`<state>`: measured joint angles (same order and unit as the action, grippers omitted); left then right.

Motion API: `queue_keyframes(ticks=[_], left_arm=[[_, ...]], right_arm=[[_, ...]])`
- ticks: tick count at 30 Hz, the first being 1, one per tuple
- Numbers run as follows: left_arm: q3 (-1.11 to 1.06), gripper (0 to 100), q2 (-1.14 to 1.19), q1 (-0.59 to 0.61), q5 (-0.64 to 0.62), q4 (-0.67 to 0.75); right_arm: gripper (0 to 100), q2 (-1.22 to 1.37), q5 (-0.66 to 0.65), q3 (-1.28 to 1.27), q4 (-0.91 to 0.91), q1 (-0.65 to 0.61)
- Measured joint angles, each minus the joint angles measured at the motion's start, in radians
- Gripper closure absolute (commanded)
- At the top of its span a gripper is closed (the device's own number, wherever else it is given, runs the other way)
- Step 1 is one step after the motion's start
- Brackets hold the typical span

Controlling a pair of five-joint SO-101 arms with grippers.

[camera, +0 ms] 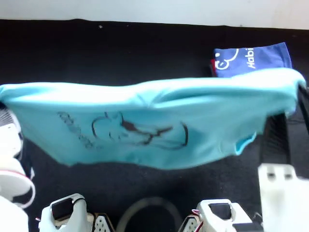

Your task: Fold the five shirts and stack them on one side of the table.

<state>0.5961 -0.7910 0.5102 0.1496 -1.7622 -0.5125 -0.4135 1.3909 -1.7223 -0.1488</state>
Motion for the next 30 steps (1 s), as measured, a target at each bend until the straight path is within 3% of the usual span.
queue_keyframes(ticks=[5,11,21,26,30], left_arm=[[-0.028,99,-0.008,0.000,0.000,0.000],[-0.249,99,-0.008,0.000,0.026,0.015],[-0.746,99,0.043,-0.003,0.112,0.327],[-0.703,99,0.293,-0.005,0.112,0.459],[-0.486,99,0.589,-0.023,0.112,0.479]], right_arm=[[99.2,0.014,0.000,-0.002,0.000,0.002],[99.2,0.152,0.000,-0.002,-0.003,0.003],[99.2,0.657,0.084,-0.006,-0.009,0.002],[99.2,0.910,0.084,-0.006,0.107,-0.002],[99.2,1.063,0.084,-0.008,0.222,-0.002]])
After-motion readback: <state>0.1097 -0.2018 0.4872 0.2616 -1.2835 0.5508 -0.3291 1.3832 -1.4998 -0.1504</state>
